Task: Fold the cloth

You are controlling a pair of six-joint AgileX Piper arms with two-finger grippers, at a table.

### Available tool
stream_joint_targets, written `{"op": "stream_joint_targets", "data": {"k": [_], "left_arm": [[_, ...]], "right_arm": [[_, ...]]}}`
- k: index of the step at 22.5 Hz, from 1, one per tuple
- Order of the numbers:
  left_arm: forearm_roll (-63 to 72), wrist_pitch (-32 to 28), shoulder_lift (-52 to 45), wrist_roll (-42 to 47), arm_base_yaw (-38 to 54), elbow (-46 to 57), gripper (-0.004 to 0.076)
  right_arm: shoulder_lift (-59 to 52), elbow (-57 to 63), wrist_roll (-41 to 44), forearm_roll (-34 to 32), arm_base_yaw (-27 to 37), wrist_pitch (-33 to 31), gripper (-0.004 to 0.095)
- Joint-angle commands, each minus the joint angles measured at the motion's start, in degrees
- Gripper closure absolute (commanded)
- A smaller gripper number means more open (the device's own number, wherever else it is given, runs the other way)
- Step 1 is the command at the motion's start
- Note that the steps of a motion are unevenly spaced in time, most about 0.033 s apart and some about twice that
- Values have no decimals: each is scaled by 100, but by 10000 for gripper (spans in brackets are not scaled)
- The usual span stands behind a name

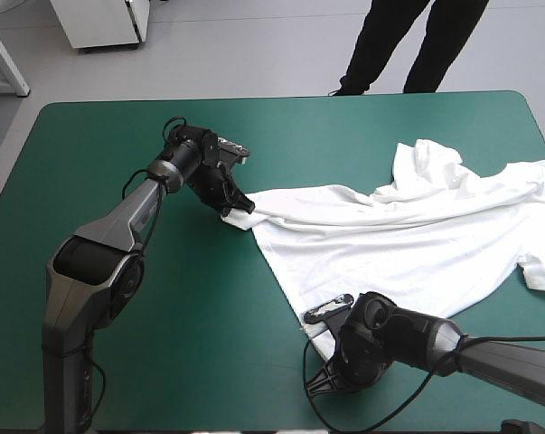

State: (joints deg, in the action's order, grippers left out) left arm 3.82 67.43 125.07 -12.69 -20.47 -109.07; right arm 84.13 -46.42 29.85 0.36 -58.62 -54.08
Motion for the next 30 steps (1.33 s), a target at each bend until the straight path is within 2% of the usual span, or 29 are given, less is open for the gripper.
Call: {"op": "stream_joint_targets", "data": {"k": [1, 7, 13, 19, 25, 30], "left_arm": [[-5, -190, -140, 10, 0, -51, 746], [-5, -179, -140, 10, 0, -51, 746], [8, 71, -265, 10, 0, -270, 746], [-10, 399, -1095, -115, 0, -1298, 746], [263, 583, -2234, 52, 0, -2573, 746], [252, 553, -2797, 170, 0, -3437, 746]], "right_arm": [[529, 298, -99, 497, -20, 1221, 925], [159, 10, -35, 51, -8, 856, 925], [-778, -1098, 483, -1545, -8, -391, 925], [-1343, -2472, 404, -3235, -8, -1707, 925], [-1439, -4264, -230, -4547, 3, -1749, 925], [-1439, -5443, -680, -4969, 3, -1749, 925]]}}
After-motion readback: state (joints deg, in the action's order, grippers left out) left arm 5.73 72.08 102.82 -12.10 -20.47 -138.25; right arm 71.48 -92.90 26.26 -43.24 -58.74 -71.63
